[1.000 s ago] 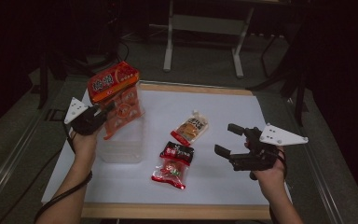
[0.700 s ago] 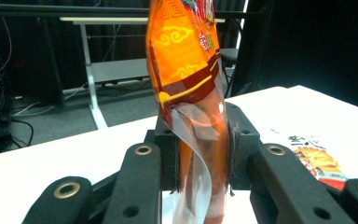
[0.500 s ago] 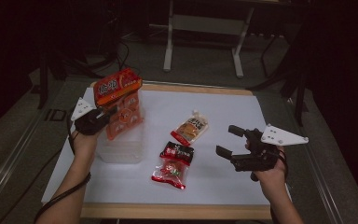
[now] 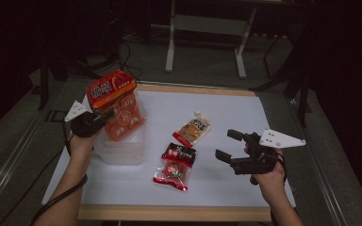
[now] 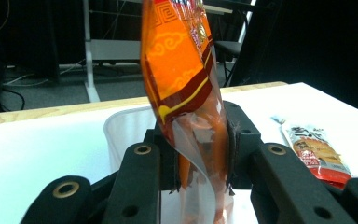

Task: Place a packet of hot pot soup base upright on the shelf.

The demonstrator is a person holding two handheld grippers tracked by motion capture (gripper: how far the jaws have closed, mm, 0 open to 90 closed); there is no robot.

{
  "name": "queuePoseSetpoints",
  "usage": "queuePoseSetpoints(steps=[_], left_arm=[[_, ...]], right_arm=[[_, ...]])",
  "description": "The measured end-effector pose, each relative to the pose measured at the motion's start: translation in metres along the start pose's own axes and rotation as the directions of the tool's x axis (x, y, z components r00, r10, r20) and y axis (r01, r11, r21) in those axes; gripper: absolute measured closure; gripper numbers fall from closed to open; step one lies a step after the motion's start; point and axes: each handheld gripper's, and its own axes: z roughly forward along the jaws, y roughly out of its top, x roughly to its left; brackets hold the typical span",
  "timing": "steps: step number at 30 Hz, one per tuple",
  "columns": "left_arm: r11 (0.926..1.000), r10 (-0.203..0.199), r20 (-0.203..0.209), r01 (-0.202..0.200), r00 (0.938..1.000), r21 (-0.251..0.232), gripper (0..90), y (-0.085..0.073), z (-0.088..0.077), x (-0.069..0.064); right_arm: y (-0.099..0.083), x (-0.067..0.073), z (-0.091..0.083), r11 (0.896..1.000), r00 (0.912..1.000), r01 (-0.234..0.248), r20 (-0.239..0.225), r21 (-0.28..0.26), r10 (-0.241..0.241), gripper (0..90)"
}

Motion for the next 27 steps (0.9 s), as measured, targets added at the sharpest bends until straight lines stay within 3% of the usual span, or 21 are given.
queuePoseSetpoints(steps=[3,7,10,13,15,16,18,20,22,27], left_arm=[[0.9999,0.012,-0.002,-0.012,0.9999,0.004,69.9,0.001,0.001,0.001],[0.9969,0.075,-0.009,-0.075,0.9971,0.023,64.9,0.001,0.001,0.0],[0.9934,0.112,-0.023,-0.111,0.9934,0.029,51.2,0.001,0.001,0.0],[0.9983,0.054,-0.034,-0.054,0.9979,0.021,37.8,0.003,0.0,0.0],[0.9989,0.043,-0.043,-0.042,0.9982,0.022,25.4,0.004,0.0,0.0],[0.9995,0.018,-0.024,-0.018,0.9995,0.025,22.1,0.006,-0.001,-0.001],[0.9998,0.01,-0.017,-0.01,0.9998,0.019,14.3,0.008,-0.002,-0.002],[0.9999,0.015,-0.009,-0.015,0.9998,0.002,13.3,0.011,-0.006,-0.003],[0.9998,0.015,-0.021,-0.015,0.9997,0.012,6.8,0.015,-0.008,-0.004],[0.9996,0.021,-0.001,-0.021,0.9998,0.017,3.8,0.02,-0.016,-0.007]], right_arm=[[-0.001,0.0,0.001,1.0,1.0,0.006,-0.001,0.004,-0.006,15.7],[-0.003,-0.001,0.002,1.0,1.0,0.002,0.0,0.002,-0.002,15.8],[-0.004,-0.002,0.001,1.0,1.0,0.002,0.002,0.008,-0.002,15.8],[-0.004,-0.002,0.001,1.0,1.0,-0.001,0.006,0.011,0.001,15.8],[-0.005,-0.003,0.001,1.0,1.0,-0.001,0.01,0.01,0.001,15.8],[-0.005,-0.003,0.001,1.0,0.9999,-0.003,0.01,0.009,0.003,15.8],[-0.005,-0.003,0.001,1.0,0.9999,-0.001,0.015,0.01,0.001,15.8],[-0.005,-0.003,0.001,1.0,0.9999,-0.001,0.015,0.009,0.001,15.8],[-0.005,-0.003,0.001,1.0,0.9998,0.0,0.017,0.01,0.0,15.8],[-0.005,-0.004,-0.001,1.0,0.9998,0.0,0.021,0.012,0.0,15.8]])
